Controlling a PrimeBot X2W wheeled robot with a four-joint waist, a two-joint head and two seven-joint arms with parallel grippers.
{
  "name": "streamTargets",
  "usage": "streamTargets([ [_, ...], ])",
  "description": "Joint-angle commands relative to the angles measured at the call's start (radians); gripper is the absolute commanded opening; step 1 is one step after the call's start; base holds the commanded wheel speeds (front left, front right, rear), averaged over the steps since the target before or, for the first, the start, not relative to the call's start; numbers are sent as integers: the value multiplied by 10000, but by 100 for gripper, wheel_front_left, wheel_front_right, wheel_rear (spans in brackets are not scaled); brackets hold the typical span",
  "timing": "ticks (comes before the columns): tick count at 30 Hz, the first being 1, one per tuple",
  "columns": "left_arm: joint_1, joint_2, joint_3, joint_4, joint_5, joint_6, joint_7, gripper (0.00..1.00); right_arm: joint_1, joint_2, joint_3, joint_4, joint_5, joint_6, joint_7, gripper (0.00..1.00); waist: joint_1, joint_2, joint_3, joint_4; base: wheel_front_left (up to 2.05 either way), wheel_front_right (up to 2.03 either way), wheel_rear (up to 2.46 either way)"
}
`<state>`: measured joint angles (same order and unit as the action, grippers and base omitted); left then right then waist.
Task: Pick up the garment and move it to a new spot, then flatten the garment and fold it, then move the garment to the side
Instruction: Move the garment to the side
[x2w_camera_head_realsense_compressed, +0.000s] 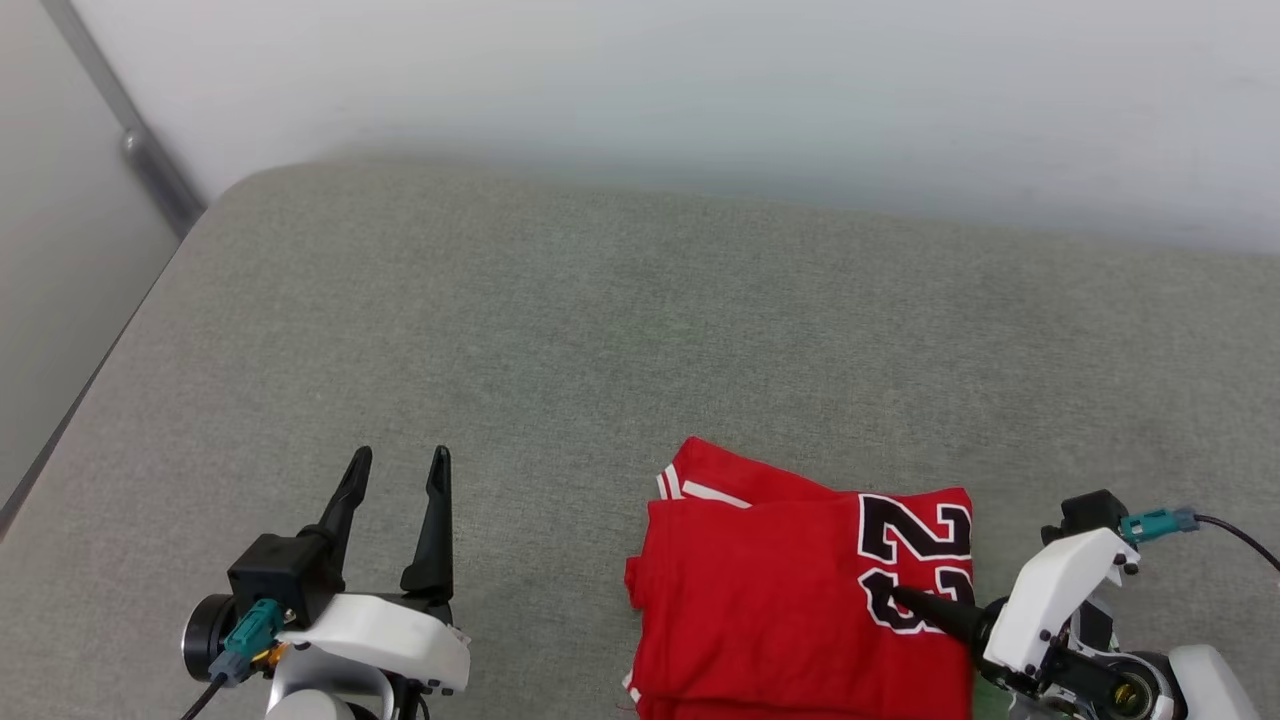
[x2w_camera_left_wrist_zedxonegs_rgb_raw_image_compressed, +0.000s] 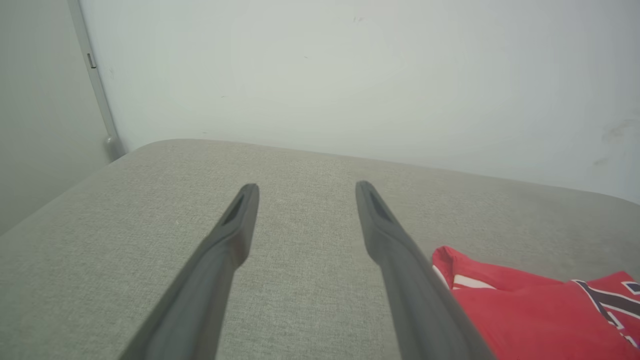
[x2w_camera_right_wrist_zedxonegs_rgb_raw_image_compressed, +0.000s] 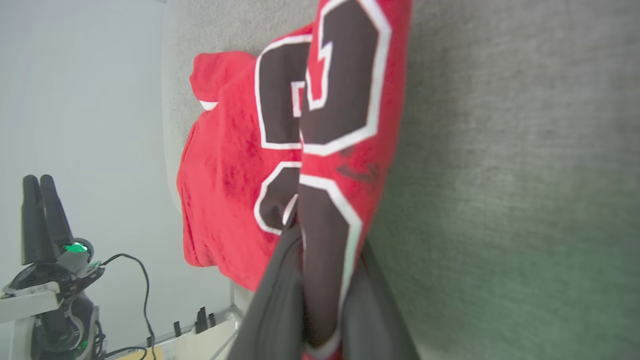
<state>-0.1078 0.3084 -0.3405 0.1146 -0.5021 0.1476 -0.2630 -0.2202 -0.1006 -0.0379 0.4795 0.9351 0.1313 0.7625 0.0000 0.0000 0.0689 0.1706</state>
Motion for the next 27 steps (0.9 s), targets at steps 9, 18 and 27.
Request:
streamTargets([
  [9,462,99,-71,-127,113,75,-4,100,188,-1020,1080,131,-2404,-11,-1348,0,0,0,-680,-1781,0,0,0],
  [18,-224,142,-84,-799,325,-91,-9,100,-1291,-1199,680,855,-3547,-11,-2288,0,0,0,744,-3918,0,0,0],
  [27,-1624,550,-270,-1454,750,-440,370,100,-3249,-2183,-363,1517,-5176,-11,-3520,0,0,0,2794,-4753,0,0,0],
])
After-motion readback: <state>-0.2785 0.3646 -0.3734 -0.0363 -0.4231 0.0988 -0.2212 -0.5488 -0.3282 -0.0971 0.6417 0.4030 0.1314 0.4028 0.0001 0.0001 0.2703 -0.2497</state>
